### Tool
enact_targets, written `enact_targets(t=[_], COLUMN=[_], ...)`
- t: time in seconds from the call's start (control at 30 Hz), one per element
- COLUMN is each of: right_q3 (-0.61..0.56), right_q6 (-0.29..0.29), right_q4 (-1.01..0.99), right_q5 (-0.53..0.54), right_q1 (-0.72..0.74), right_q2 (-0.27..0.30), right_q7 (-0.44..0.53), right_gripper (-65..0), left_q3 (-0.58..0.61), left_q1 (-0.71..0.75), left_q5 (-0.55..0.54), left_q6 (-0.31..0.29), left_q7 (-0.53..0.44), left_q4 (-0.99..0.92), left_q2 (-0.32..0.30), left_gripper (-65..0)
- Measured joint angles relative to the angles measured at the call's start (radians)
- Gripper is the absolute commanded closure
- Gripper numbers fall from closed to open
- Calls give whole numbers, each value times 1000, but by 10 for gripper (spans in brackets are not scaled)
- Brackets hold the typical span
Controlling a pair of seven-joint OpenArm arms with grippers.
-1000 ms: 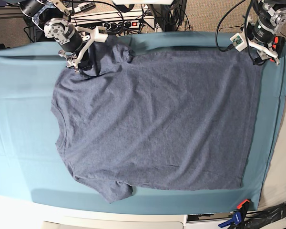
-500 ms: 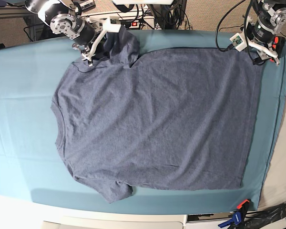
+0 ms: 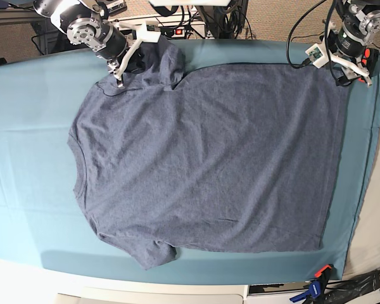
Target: Fold the T-shirt properly
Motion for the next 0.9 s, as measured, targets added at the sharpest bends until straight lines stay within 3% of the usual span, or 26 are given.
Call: enact_targets(t=[0.4, 0.57, 0.67, 0.9], right_q3=[0, 0, 0, 0], right_q6=[0, 0, 0, 0], right_q4=[0, 0, 0, 0], right_q5=[0, 1, 1, 1], right_q1=[0, 0, 0, 0], right_q2=[0, 0, 0, 0], right_q7=[0, 1, 1, 1], right_gripper=[0, 0, 0, 0], left_q3=[0, 0, 0, 1], left_q1=[0, 0, 0, 0], left_q5=[42, 79, 81, 77], left_q6=[0, 0, 38, 42], left_q7=[12, 14, 13, 8], left_q4=[-14, -73, -97, -99], left_q2=[-1, -39, -64, -72], left_gripper=[-337, -337, -337, -337])
